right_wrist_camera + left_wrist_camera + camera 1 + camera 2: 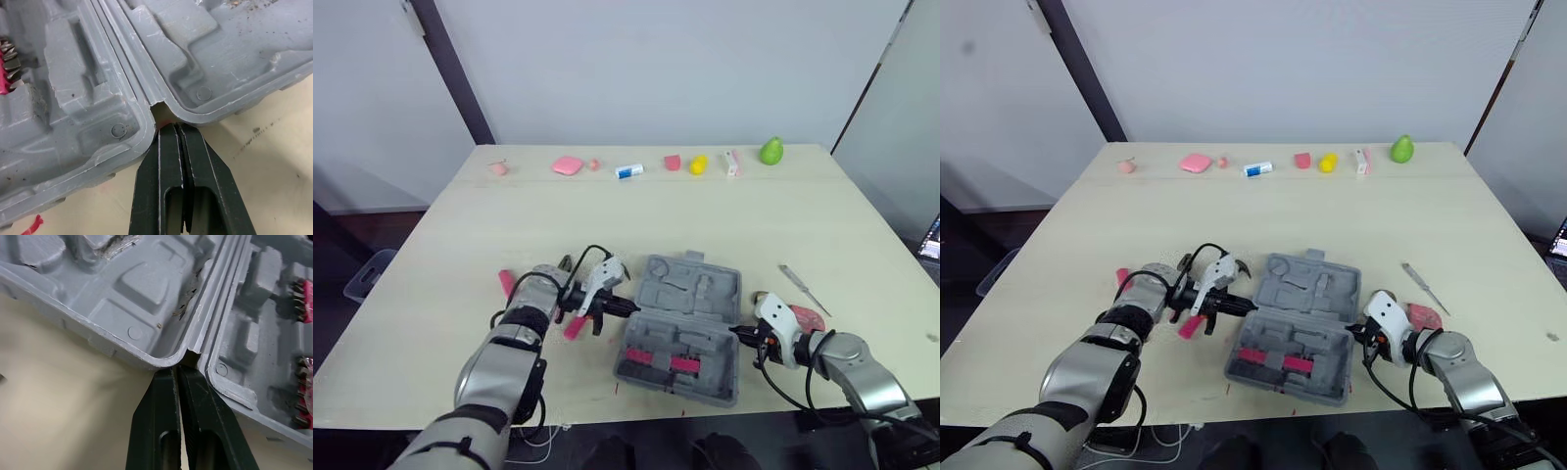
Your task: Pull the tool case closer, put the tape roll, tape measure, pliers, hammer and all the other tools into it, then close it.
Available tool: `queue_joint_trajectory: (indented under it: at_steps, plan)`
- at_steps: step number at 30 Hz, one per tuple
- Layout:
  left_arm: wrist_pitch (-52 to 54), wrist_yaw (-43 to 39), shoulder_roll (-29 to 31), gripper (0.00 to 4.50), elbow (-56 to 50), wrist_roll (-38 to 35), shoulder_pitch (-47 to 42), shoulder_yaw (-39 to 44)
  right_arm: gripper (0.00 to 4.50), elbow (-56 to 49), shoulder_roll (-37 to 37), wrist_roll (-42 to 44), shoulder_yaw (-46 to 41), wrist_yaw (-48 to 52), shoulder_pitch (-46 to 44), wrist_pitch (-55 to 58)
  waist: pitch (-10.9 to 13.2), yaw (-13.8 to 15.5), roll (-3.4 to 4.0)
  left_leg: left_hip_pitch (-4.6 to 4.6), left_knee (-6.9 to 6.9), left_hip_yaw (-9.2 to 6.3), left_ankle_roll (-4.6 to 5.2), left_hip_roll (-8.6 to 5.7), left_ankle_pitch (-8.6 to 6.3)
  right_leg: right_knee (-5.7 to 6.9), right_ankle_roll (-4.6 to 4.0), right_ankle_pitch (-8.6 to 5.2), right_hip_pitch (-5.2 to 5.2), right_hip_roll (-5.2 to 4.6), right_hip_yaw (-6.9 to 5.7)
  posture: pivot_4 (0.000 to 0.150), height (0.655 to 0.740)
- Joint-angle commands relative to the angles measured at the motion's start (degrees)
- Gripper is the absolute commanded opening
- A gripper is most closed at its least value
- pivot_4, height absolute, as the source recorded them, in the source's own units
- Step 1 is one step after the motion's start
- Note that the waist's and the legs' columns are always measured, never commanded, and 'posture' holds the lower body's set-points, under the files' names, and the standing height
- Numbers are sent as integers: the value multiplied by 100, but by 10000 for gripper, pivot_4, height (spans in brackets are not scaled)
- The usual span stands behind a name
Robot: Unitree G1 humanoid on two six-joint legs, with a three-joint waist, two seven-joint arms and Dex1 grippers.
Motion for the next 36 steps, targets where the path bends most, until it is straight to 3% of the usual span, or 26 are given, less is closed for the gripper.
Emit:
queue_joint_trajectory:
  at_steps: [1,18,36]
  plan:
    - [245,-302,50,1810,-432,-52,304,-172,0,-79,22,140,-73,152,-23,-290,0,6,0,0,0,0,0,0,0,0,0,0,0,0,0,1500,7400]
    - [2162,-210,658,1810,-4164,-876,2444,-350,0,-203,-248,304,-85,700,242,-272,-1,25,2,6,1,-11,0,2,0,6,0,1,1,-4,5,1500,7400]
    - [2369,170,1026,1810,-4621,-1206,2940,-397,0,-667,-215,435,115,757,461,85,-2,19,5,11,1,-9,0,6,0,7,-2,0,1,-2,8,1500,7400]
